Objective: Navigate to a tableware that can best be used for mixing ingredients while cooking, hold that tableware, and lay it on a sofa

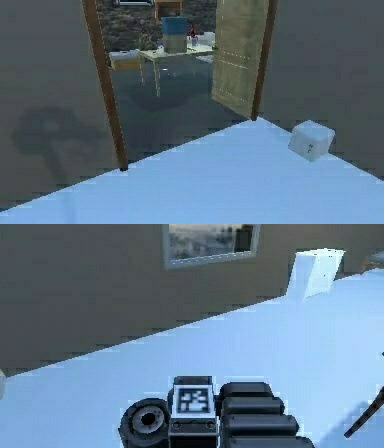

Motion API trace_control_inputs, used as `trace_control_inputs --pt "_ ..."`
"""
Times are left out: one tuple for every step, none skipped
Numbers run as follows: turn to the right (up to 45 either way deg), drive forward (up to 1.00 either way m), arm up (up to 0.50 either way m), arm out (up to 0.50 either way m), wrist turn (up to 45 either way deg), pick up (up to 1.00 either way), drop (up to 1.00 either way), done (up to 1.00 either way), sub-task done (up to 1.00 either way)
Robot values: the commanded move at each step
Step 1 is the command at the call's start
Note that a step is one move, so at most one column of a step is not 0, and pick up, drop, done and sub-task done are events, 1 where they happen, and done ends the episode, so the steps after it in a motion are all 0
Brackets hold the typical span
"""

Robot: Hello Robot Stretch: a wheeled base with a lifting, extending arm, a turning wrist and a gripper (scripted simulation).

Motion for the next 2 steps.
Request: trace_control_inputs --pt "0.0 1.00 0.00 0.00 0.0 0.00 0.00 0.00 0.00" --pt "6.0 0.00 0.00 0.00 0.0 0.00 0.00 0.00 0.00"
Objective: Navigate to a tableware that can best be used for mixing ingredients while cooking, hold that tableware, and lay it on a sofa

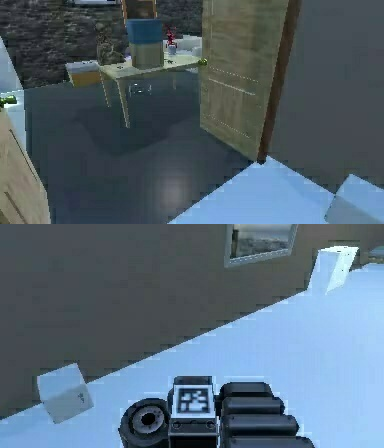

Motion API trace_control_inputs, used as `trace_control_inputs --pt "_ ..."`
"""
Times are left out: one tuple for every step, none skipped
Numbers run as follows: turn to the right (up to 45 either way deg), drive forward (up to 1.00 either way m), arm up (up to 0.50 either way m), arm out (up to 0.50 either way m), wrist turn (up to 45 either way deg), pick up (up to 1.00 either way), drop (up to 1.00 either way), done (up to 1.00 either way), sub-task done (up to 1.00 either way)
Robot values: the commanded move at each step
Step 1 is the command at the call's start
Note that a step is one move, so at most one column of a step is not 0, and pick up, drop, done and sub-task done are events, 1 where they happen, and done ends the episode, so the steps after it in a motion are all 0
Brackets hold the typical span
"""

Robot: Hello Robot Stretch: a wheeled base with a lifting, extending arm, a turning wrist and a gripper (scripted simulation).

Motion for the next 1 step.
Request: trace_control_inputs --pt "0.0 0.60 0.00 0.00 0.0 0.00 0.00 0.00 0.00"
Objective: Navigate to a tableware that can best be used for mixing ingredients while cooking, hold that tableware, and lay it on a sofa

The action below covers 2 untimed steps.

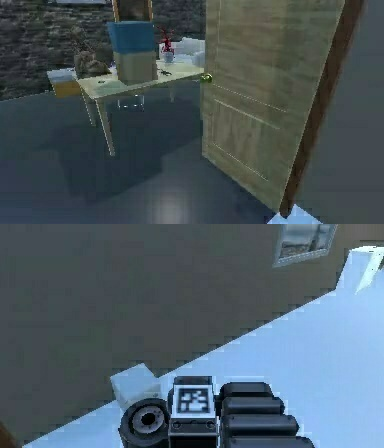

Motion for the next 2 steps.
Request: trace_control_inputs --pt "-36.0 0.00 0.00 0.00 0.0 0.00 0.00 0.00 0.00" --pt "0.0 1.00 0.00 0.00 0.0 0.00 0.00 0.00 0.00"
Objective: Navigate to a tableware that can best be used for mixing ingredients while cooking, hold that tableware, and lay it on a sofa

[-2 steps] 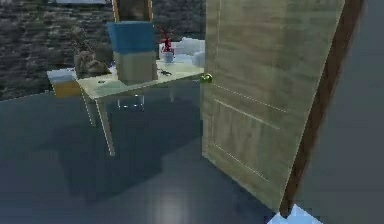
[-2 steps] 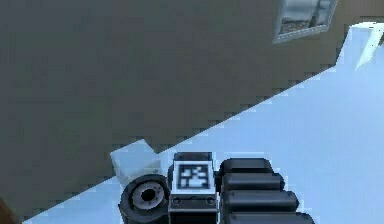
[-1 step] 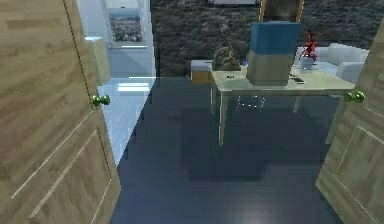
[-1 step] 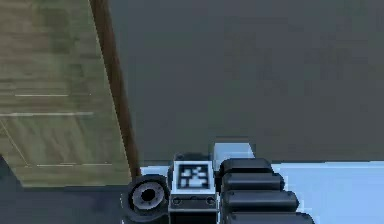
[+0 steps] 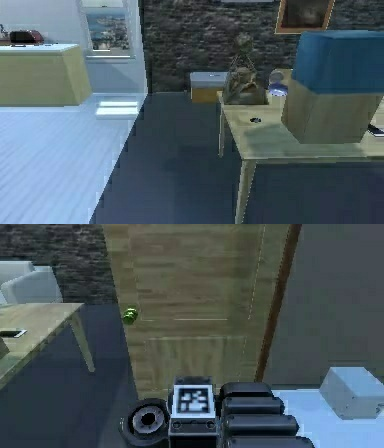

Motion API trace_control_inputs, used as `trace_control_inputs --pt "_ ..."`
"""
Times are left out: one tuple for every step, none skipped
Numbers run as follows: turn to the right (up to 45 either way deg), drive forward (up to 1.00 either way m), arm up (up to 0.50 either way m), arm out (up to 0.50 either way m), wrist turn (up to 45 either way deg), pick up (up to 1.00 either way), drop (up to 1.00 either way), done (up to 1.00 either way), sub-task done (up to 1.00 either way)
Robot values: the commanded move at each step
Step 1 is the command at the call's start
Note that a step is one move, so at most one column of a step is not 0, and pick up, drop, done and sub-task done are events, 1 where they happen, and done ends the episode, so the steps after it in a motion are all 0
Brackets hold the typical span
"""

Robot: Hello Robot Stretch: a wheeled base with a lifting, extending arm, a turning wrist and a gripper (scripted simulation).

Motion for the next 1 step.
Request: trace_control_inputs --pt "0.0 0.05 0.00 0.00 0.0 0.00 0.00 0.00 0.00"
